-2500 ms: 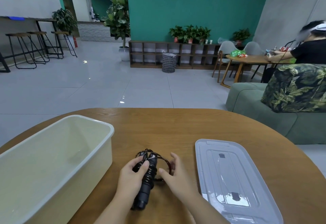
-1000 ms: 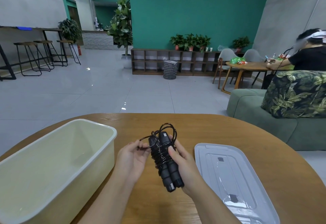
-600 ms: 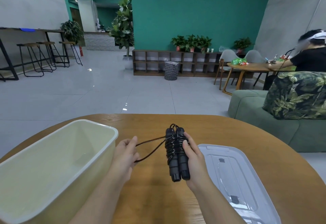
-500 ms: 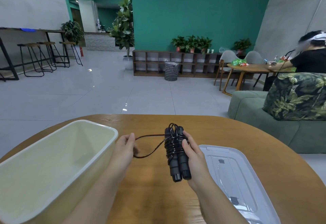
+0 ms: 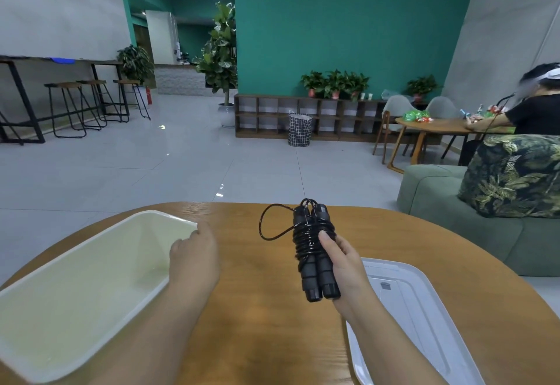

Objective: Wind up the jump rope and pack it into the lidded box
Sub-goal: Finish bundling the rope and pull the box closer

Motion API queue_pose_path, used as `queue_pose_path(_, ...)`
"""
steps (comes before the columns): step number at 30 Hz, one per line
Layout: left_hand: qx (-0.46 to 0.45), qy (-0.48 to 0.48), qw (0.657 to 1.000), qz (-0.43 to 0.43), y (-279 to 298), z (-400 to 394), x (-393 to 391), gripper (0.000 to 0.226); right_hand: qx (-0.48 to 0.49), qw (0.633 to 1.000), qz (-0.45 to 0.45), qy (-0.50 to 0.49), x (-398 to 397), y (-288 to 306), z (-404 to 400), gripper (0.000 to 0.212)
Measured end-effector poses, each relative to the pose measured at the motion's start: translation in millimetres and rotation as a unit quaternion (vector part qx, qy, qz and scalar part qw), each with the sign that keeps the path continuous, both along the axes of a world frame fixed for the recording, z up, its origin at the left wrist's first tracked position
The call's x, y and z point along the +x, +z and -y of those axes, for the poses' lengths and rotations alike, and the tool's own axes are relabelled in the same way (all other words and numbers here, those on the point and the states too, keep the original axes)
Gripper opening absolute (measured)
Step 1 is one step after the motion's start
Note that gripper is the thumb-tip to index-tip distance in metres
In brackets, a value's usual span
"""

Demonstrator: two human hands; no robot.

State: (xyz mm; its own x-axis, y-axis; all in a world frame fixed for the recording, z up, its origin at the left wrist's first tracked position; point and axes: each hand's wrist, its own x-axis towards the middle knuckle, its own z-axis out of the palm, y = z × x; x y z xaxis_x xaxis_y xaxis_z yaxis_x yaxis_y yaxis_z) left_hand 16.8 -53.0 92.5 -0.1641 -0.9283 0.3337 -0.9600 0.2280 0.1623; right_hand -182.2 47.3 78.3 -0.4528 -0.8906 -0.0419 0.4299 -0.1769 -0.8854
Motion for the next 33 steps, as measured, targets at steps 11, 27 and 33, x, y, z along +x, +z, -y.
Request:
queue_pose_path(11, 0.087, -0.188, 0.955, -0.212, -11.9, -16.4, -14.4, 0.026, -0.036, 0.999, -0.003, -0.001, -17.3, 19.0, -2.9, 0.054)
queue_pose_path(27, 0.238, -0.395, 0.853, -0.247, 2.3, -64.0, -60.1, 0.022, -0.047, 0.998, -0.037, 0.038, -31.8, 39.8, -7.3, 0.046)
queue_pose_path(33, 0.211, -0.397, 0.855, -0.260, 10.7, -50.1, -43.2, 0.010, -0.004, 0.990, -0.126, 0.070, -30.1, 41.6, 5.2, 0.026)
